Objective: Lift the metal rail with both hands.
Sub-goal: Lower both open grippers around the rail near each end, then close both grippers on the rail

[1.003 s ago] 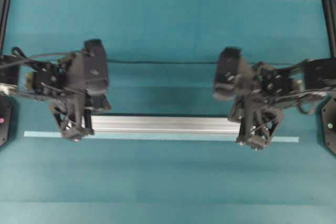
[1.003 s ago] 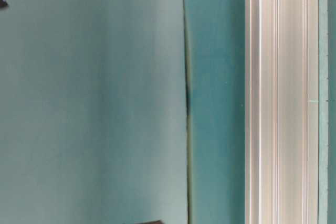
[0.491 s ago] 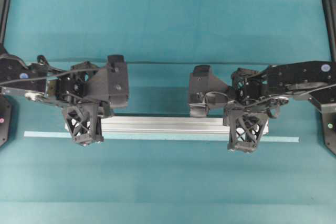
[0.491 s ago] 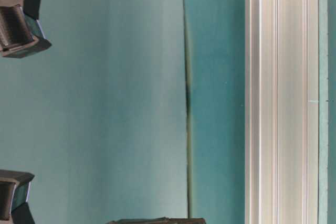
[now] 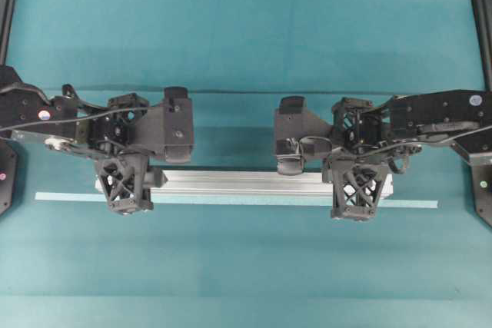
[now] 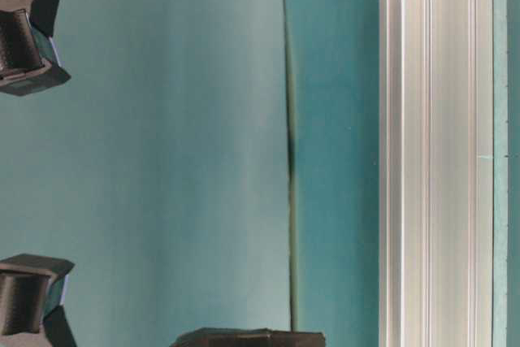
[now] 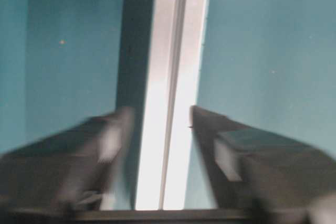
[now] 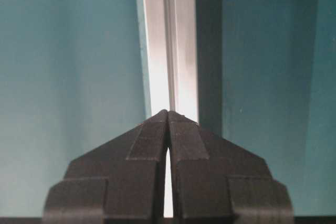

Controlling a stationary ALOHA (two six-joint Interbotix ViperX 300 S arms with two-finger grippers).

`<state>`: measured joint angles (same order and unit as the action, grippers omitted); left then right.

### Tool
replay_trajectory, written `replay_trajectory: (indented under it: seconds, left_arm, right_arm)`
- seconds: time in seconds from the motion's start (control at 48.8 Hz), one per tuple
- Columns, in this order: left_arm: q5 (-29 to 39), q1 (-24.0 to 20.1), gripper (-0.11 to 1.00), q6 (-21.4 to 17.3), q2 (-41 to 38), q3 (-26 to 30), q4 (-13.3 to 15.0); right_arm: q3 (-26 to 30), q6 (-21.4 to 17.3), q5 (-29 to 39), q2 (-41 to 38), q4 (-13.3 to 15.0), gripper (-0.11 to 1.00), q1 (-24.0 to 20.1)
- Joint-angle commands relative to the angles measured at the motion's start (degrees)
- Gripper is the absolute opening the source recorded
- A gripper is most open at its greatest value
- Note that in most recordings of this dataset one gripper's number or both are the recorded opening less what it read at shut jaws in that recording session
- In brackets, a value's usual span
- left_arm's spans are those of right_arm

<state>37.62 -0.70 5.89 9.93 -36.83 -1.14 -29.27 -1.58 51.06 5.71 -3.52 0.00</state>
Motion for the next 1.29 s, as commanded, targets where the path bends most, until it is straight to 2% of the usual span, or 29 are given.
replay_trajectory:
  seconds: [0.0, 0.061, 0.102, 0.184, 0.287, 0.655, 1.003, 1.269]
  left_arm:
    - [-0.35, 0.18, 0.77, 0.09, -0.09, 0.35, -0.18]
    - [-0.44, 0.18, 0.89, 0.18, -0.26, 0.35, -0.18]
    - [-0.44, 0.18, 0.94, 0.26, -0.44, 0.44, -0.18]
    - [-1.58, 0.18, 0.94, 0.26, -0.44, 0.44, -0.18]
    - [-2.81, 0.18, 0.94, 0.26, -0.44, 0.09, -0.09]
    - [-4.22, 1.05, 0.97, 0.35, -2.64, -1.49, -0.18]
    - [-10.9, 1.14, 0.97, 0.26, -6.24, -4.48, -0.18]
    - [-14.24, 1.14, 0.97, 0.09, -9.23, -4.92, -0.18]
  right_arm:
    - [0.26, 0.62, -0.35, -0.44, -0.09, 0.24, -0.18]
    - [0.18, 0.35, -0.26, -0.53, -0.09, 0.41, -0.18]
    - [0.0, 0.35, -0.35, -0.53, -0.09, 0.54, -0.26]
    - [-0.88, 0.97, -0.44, -0.7, 0.18, 0.78, -0.7]
    - [-1.32, 0.7, -0.88, -0.7, 0.18, 0.95, -0.7]
    - [-2.99, 0.26, -5.27, -1.76, 0.0, 0.96, -0.79]
    - [-6.15, 0.53, -10.81, -4.48, -0.09, 0.96, -0.79]
    - [-9.49, 0.35, -17.67, -6.24, -0.09, 0.96, -0.97]
